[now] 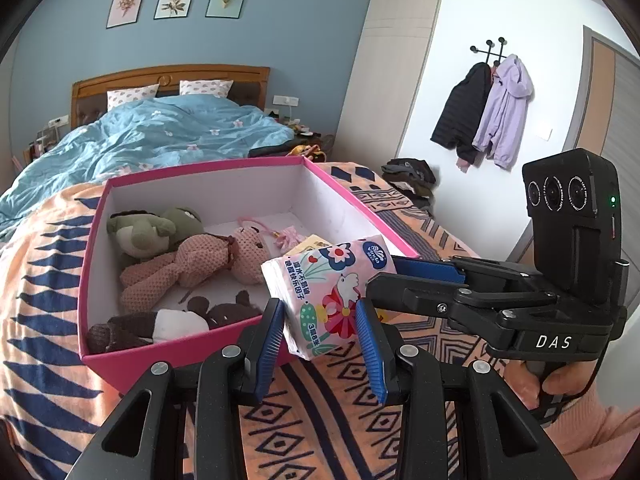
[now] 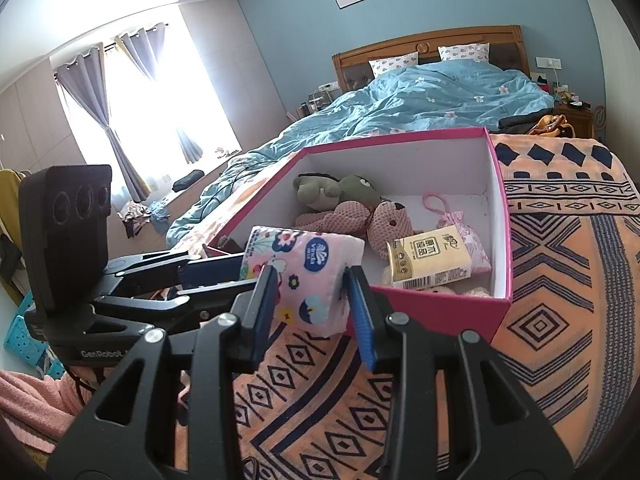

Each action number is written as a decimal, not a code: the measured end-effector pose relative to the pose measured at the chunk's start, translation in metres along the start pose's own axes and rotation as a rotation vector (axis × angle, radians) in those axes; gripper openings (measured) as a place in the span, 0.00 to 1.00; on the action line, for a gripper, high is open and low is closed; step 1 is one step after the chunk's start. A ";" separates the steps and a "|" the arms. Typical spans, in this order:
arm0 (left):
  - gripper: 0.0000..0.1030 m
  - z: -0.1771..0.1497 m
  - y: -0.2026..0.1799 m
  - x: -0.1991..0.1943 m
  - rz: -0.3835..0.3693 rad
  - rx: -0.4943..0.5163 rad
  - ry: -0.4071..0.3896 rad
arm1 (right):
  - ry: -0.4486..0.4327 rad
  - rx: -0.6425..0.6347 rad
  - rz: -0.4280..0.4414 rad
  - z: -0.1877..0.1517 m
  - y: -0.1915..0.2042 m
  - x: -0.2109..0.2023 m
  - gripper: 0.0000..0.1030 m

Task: Organize objects
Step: 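Carry the pink tissue pack over the magenta box and lower it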

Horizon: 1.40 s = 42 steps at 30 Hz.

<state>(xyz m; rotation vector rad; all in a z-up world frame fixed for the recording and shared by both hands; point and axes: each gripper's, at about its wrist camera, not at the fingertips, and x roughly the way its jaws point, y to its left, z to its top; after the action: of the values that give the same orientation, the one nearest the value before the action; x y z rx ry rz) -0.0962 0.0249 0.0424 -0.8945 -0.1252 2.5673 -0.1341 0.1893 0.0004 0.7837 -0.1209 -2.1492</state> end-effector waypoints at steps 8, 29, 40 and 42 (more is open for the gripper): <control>0.35 0.005 0.003 0.002 0.005 0.000 -0.007 | -0.009 0.000 0.000 0.005 -0.001 0.001 0.38; 0.35 0.012 0.008 0.012 0.029 -0.004 -0.008 | -0.007 0.013 -0.007 0.016 -0.005 0.011 0.38; 0.35 0.014 0.012 0.013 0.032 -0.002 -0.002 | -0.005 0.026 -0.013 0.019 -0.009 0.015 0.38; 0.35 0.014 0.013 0.014 0.030 -0.004 -0.002 | -0.004 0.029 -0.014 0.019 -0.011 0.016 0.38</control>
<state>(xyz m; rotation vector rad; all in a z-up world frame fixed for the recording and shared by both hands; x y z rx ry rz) -0.1193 0.0198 0.0427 -0.9024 -0.1177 2.5968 -0.1596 0.1815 0.0041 0.7994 -0.1493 -2.1671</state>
